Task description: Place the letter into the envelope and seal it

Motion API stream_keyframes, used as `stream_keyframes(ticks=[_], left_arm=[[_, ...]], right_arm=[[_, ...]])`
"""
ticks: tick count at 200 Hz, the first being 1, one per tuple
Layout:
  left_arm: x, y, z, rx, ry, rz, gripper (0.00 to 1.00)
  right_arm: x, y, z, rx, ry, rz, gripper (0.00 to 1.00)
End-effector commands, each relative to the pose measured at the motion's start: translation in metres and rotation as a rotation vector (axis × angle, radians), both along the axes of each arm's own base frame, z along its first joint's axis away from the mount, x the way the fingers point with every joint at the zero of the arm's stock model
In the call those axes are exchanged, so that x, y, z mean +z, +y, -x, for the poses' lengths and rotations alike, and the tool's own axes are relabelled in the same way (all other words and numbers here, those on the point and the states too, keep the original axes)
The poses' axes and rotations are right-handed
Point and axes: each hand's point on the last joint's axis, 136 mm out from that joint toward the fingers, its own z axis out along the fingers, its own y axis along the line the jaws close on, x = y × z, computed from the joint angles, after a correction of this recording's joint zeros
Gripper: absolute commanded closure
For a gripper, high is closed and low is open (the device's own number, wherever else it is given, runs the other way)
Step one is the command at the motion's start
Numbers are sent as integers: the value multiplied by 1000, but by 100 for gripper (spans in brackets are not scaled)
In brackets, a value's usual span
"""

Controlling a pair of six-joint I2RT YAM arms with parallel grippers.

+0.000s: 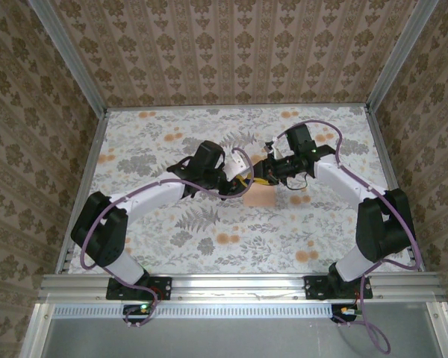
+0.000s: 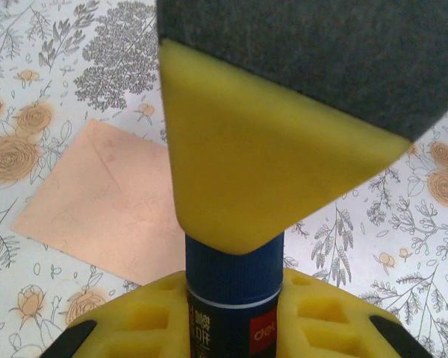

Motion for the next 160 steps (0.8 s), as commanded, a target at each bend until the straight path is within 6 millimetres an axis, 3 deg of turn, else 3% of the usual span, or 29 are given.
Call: stream_keyframes(ticks=[1,36,88,108,160], left_arm=[[37,-7,-17,17,-116,132,100],[27,0,-20,38,-90,123,100],[20,0,-20,33,-70,104,100],[15,1,-20,33,-63,94,100],[7,3,-18,34,-51,78,100]], right_arm=[[9,7,21,76,57,-34,83],[12,1,15,62,53,-34,80],[19,-4,9,45,36,-42,49],[23,-7,6,35,27,-44,41],[31,-22,-2,-7,2,-46,37]])
